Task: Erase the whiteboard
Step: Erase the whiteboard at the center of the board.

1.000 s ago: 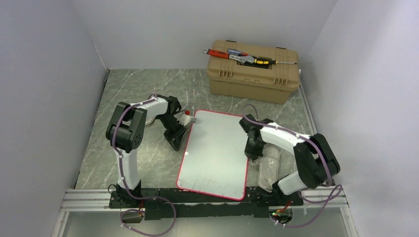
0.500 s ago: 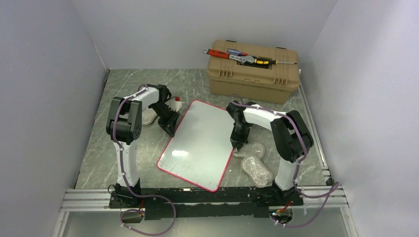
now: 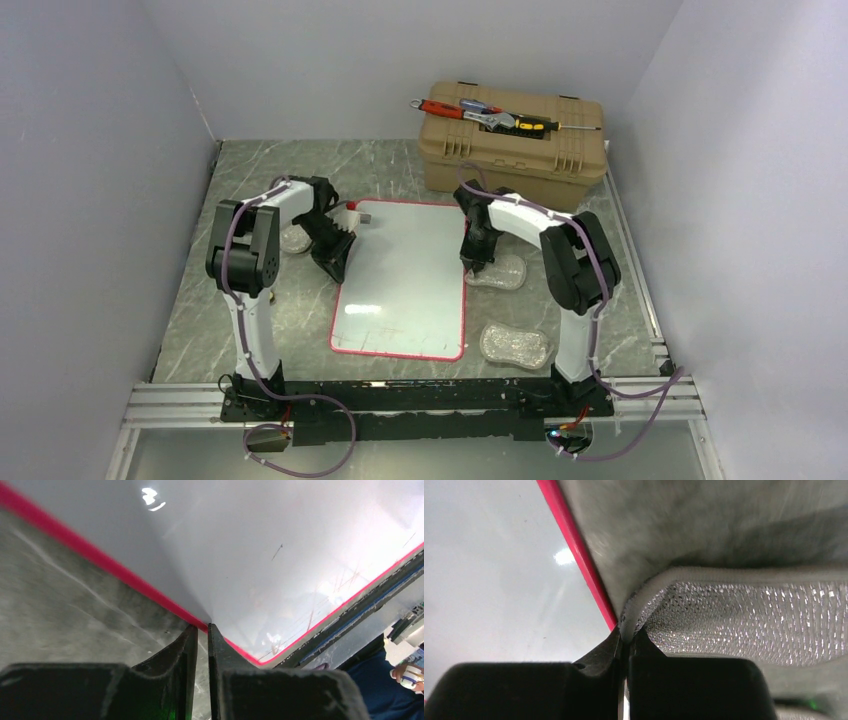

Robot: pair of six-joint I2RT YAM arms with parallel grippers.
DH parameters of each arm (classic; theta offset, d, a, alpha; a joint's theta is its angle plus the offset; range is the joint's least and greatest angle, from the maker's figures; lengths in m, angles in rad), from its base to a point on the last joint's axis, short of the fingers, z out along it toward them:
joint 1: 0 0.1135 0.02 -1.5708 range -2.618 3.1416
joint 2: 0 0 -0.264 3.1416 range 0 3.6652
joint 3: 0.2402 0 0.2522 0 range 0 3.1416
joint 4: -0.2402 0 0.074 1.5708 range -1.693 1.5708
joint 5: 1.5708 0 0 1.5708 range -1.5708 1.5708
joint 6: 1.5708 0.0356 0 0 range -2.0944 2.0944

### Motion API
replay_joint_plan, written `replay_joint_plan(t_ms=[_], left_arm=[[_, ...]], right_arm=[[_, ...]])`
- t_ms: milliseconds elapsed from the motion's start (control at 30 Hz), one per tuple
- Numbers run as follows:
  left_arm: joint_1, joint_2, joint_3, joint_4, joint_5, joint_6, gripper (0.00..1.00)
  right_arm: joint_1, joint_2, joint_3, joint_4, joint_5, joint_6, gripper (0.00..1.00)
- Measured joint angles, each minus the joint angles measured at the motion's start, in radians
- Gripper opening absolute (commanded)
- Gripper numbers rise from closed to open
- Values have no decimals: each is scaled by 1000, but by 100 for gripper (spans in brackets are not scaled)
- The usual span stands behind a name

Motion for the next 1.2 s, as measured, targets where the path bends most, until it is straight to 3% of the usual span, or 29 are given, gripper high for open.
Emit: replay_joint_plan(t_ms=[167,367,667,900,1200], left_arm=[[-6,-18,-37,-16,21,10,19],[-15,-19,-20,-18,45,9,17],[-19,-18,-22,3,53,10,12],[-36,-12,-22,6,54,9,5],[-47,-13,-39,6,73,7,3]], right_arm=[[29,-132,-62,208,42,-13,0],[208,-364,-166,357,4,7,0],[420,-248,-386,499,-118,109,0],[399,-300,-504,657,-170,169,0],[395,-298,-509,683,-196,178,0]])
